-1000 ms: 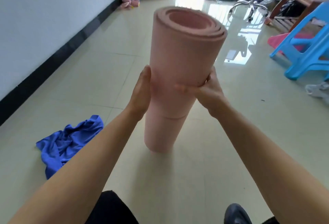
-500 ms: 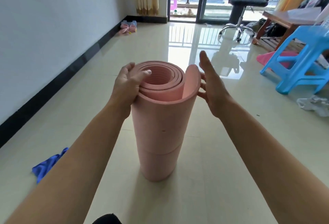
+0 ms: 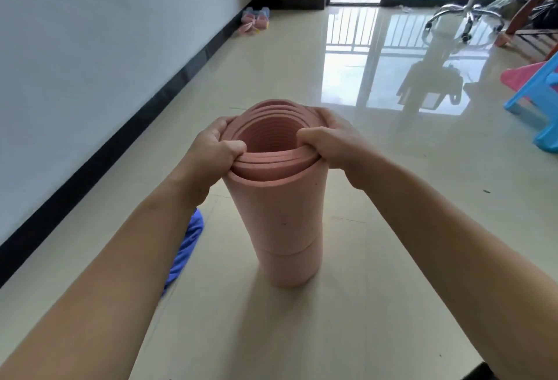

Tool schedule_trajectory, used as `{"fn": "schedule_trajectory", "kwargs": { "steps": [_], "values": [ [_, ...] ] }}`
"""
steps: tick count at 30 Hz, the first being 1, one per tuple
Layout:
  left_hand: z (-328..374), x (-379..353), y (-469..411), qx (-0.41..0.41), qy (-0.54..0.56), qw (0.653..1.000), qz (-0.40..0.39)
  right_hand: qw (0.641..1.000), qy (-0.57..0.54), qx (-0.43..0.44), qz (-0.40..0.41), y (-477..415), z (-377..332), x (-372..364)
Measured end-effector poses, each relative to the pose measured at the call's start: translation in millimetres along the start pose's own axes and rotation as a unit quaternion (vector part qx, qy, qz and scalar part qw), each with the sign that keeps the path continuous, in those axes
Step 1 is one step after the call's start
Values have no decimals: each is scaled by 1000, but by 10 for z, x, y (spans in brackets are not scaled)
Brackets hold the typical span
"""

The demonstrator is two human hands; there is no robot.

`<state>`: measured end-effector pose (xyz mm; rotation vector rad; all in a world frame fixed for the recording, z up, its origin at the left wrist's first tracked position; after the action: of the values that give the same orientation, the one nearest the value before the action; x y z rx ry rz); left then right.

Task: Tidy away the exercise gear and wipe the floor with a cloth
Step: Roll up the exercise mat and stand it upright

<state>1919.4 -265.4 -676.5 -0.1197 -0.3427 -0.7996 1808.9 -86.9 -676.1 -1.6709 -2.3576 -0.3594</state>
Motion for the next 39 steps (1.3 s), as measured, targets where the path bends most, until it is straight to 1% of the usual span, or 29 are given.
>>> {"fn": "schedule_trajectory", "kwargs": {
  "steps": [2, 5, 7, 11, 14, 17, 22, 24, 26, 29, 32, 35, 39],
  "values": [
    [29, 3, 61, 30, -33, 999, 0, 999, 26, -22, -19, 39, -24, 65],
    [152, 32, 205, 111, -107, 988, -6, 993, 94, -66, -35, 77, -96, 173],
    [271, 21, 306, 154, -99, 983, -9, 989, 121, -83, -30, 117, -156, 229],
    [595, 52, 575, 188, -96, 977, 19, 981, 153, -109, -42, 378, -348, 370],
    [1010, 207, 818, 207, -84, 975, 8, 979, 148, -130, -58, 654, -723, 620],
    [1707, 483, 1006, 212, -61, 975, 4, 979, 138, -131, -75, 857, -1427, 946],
    [3122, 1032, 1162, 187, -35, 982, 8, 984, 129, -104, -71, 1105, -2918, 1553],
    [3581, 1180, 1159, 164, -24, 986, 1, 988, 116, -84, -63, 1136, -3379, 1769],
    [3942, 1243, 1093, 134, -21, 991, -15, 991, 103, -70, -52, 1113, -3680, 1947],
    [4320, 1152, 910, 93, -4, 995, -26, 995, 77, -52, -29, 969, -3884, 2195],
    [4661, 819, 697, 44, 2, 999, -25, 998, 50, -34, -2, 654, -3923, 2512],
    [4948, 282, 378, 23, -9, 1000, -9, 999, 37, -36, 3, 128, -3864, 2920],
    [5435, -610, -163, -1, -27, 999, 18, 999, 17, -37, 11, -759, -3837, 3562]
  ]
}}
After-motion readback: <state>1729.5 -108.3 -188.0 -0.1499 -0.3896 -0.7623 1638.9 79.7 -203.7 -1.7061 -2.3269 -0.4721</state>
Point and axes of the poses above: each hand's wrist, its own y-axis away from the middle knuckle, its own x-axis out of the back of the hand, z = x × y, the point moved 3 cm from there along -y, towards the middle knuckle, and after that the axes turned 14 degrees about z, right-handed, at the moved point
